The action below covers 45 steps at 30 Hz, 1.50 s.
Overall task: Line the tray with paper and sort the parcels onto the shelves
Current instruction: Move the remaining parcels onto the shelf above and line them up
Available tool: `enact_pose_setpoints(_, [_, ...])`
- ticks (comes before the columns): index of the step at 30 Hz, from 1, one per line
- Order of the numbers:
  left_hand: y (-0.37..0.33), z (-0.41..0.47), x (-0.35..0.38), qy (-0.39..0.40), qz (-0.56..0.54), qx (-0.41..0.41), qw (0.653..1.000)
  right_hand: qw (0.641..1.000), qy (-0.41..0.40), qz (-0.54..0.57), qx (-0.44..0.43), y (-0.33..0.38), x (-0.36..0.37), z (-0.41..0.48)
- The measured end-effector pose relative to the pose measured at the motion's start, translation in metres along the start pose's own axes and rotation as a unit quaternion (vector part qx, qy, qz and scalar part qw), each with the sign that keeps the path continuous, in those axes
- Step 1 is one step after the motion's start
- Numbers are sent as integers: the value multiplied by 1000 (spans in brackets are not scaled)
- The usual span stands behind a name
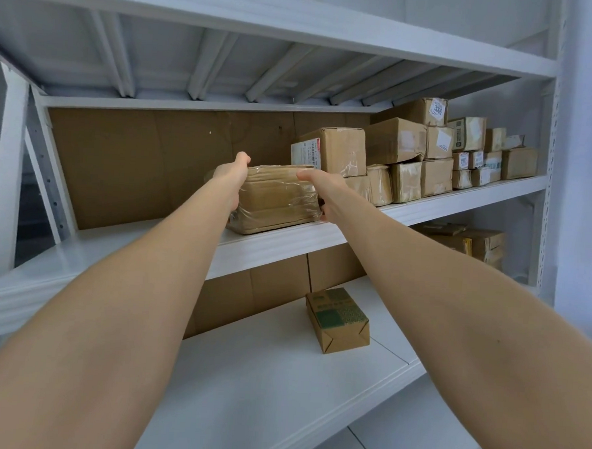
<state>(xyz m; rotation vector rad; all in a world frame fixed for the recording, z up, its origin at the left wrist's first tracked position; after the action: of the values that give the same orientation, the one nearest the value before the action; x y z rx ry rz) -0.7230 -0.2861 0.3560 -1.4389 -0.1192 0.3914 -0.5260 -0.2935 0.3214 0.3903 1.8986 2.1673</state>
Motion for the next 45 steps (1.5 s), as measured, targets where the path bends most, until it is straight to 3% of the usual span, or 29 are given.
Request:
enact_pose_setpoints(4, [-19, 3, -13, -113, 49, 100, 987, 1000, -6, -6, -3, 0, -5, -1])
enact_pose_setpoints(9, [-61, -33, -17, -238, 148, 324, 904, 999, -30, 3, -22, 4, -19, -4])
enact_pose_setpoints(14, [-68, -71, 15, -203, 131, 422, 874, 997, -58, -20, -45, 7, -37, -15])
enact_pose_setpoints(19, [-55, -103, 62, -114, 101, 449, 880, 995, -88, -26, -35, -8, -62, -23])
enact_pose_setpoints(29, [18, -118, 150, 96, 65, 366, 923, 990, -136, 6, -39, -58, -109, -19])
enact_pose_setpoints(30, [28, -116, 158, 107, 75, 348, 928, 988, -140, 67, -13, -66, -116, -21])
enact_pose_setpoints(32, [49, -109, 172, 127, 123, 314, 933, 969, -149, -191, -50, -70, -119, -24])
enact_pose_setpoints(33, [61, -104, 180, 138, 155, 295, 933, 967, -148, -203, -45, -78, -122, -21])
enact_pose_setpoints(35, [88, -93, 191, 162, 203, 242, 935, 990, -134, 16, 38, -103, -127, -10])
enact_pose_setpoints(37, [117, -80, 198, 178, 212, 172, 945, 985, -163, -36, 45, -121, -136, -5])
enact_pose_setpoints(40, [156, -57, 204, 177, 212, 94, 956, 985, -125, -108, 58, -149, -131, 14])
enact_pose_setpoints(45, [219, -13, 225, 187, 214, 8, 959, 981, -87, -118, 125, -210, -124, 47])
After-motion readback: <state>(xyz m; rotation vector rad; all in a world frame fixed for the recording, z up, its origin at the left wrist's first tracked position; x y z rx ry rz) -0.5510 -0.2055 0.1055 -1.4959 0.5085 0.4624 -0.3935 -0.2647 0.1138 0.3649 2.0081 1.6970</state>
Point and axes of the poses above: each hand's wrist, its own z-axis towards the middle knuckle, its own x-axis out of the palm, y = z × x, the point moved 9 cm from there along z, towards the middle knuckle, and after that the axes turned 4 degrees about -y, right-handed, at the moved point
